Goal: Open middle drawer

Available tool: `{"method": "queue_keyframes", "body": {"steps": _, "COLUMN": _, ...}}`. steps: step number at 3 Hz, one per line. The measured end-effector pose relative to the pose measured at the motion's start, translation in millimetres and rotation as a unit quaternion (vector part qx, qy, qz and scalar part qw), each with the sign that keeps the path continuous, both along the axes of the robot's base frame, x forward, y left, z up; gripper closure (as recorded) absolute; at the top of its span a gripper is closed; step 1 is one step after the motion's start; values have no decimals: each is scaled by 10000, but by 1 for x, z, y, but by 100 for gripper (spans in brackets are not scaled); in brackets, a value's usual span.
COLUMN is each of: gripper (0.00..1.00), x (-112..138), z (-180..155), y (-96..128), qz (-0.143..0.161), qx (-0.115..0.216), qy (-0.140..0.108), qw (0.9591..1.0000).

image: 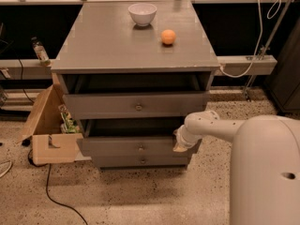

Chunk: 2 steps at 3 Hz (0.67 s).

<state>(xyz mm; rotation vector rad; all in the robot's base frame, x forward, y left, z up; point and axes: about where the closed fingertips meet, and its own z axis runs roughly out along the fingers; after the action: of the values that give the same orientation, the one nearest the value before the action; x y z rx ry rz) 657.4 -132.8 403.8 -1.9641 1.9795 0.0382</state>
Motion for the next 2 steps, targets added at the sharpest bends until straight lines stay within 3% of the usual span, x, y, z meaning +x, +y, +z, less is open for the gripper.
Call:
{"method": "queue_keyframes", "body": {"steps": 1, "gripper": 85, "x": -2, "z": 5, "y": 0, "qz": 2, "qx": -1, "qy": 7, "qw": 10000}}
{"method": "queue_keyframes", "body": {"steps": 2, "gripper": 97, "x": -30, "z": 7, "y": -5, "qz": 19, "qx": 223, "qy": 153, "qw": 9996}}
